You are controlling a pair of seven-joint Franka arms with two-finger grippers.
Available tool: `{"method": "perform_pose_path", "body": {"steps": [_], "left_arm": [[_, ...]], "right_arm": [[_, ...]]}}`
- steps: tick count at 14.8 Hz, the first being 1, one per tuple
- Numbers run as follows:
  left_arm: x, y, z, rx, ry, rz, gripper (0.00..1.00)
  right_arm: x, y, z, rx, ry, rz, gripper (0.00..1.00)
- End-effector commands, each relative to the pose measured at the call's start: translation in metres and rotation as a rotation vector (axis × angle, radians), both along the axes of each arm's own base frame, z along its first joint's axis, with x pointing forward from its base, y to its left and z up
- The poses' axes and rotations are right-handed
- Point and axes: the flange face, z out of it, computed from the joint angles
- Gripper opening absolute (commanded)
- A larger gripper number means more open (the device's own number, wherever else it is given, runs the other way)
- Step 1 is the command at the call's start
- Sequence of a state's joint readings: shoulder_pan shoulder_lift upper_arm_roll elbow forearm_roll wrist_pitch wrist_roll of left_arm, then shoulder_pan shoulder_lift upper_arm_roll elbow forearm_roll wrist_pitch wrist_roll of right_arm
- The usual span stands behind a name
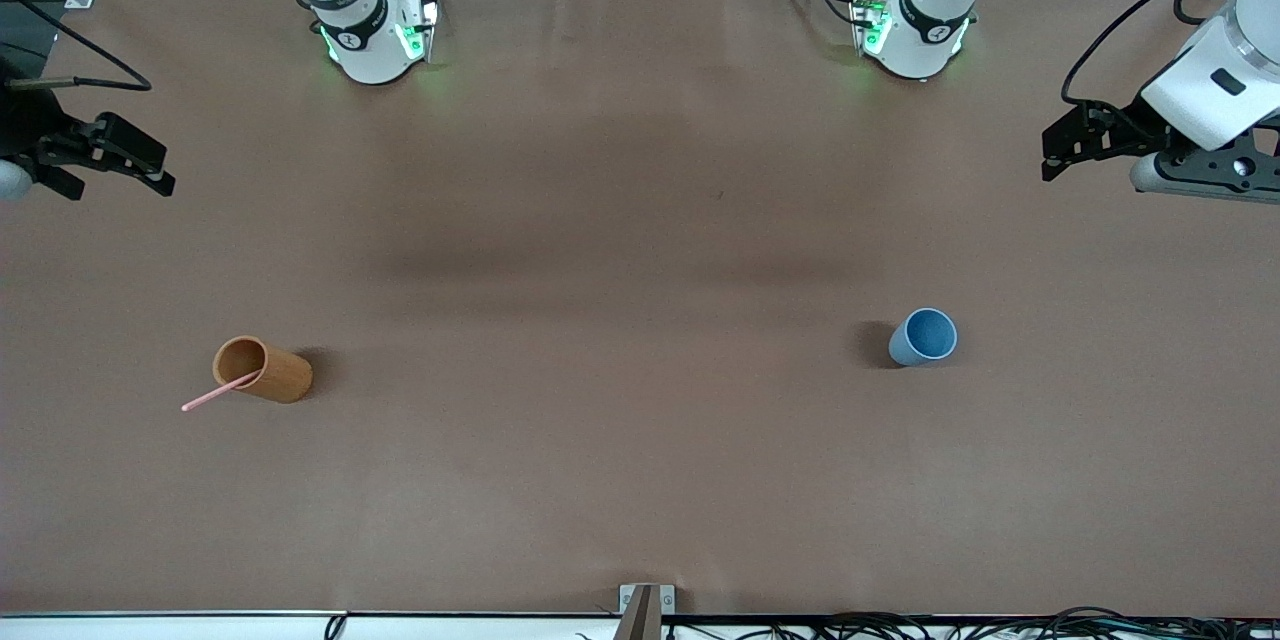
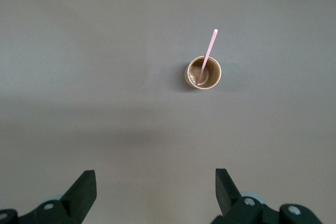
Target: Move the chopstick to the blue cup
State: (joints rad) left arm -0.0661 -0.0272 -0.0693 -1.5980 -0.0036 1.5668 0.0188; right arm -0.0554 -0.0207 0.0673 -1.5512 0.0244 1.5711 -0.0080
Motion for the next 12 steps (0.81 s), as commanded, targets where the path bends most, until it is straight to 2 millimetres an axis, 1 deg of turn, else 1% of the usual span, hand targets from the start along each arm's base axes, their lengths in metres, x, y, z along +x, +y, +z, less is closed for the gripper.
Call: {"method": "perform_pose_path", "body": {"steps": [1,4,5,6,7,8,9,10,11,12], "left_arm": [[-0.004,0.003,0.002,-0.011,0.029,-0.013,1.00],[0.000,0.003,-0.001,-0.005,0.037,-0.007,1.00],[0.003,0.003,-0.001,-0.005,0.035,-0.006,1.00],[0.009,0.002,-0.008,-0.005,0.041,-0.012,1.00],[0.021,0.003,-0.025,-0.007,0.068,-0.001,1.00],[0.027,0.018,-0.034,-0.011,0.071,0.016,1.00],[0.034,0.035,-0.049,-0.019,0.068,0.049,1.00],[0.039,0.044,-0.069,-0.020,0.052,0.066,1.00],[0.046,0.056,-0.099,-0.021,0.047,0.085,1.00],[0.054,0.056,-0.126,-0.029,0.038,0.089,1.00]], "right_arm": [[0.001,-0.005,-0.003,-0.010,0.004,-0.016,1.00],[0.002,-0.006,-0.005,-0.010,0.007,-0.017,1.00],[0.002,-0.011,-0.004,-0.010,0.004,-0.026,1.00],[0.002,-0.013,-0.005,-0.007,0.004,-0.030,1.00],[0.002,-0.013,-0.005,-0.004,0.004,-0.031,1.00],[0.002,-0.013,-0.005,-0.001,0.004,-0.031,1.00],[0.002,-0.012,-0.005,0.002,0.004,-0.028,1.00],[0.003,-0.012,-0.005,0.002,0.002,-0.025,1.00],[0.003,-0.012,-0.005,-0.001,0.002,-0.026,1.00],[0.003,-0.011,-0.005,-0.004,0.001,-0.023,1.00]]}}
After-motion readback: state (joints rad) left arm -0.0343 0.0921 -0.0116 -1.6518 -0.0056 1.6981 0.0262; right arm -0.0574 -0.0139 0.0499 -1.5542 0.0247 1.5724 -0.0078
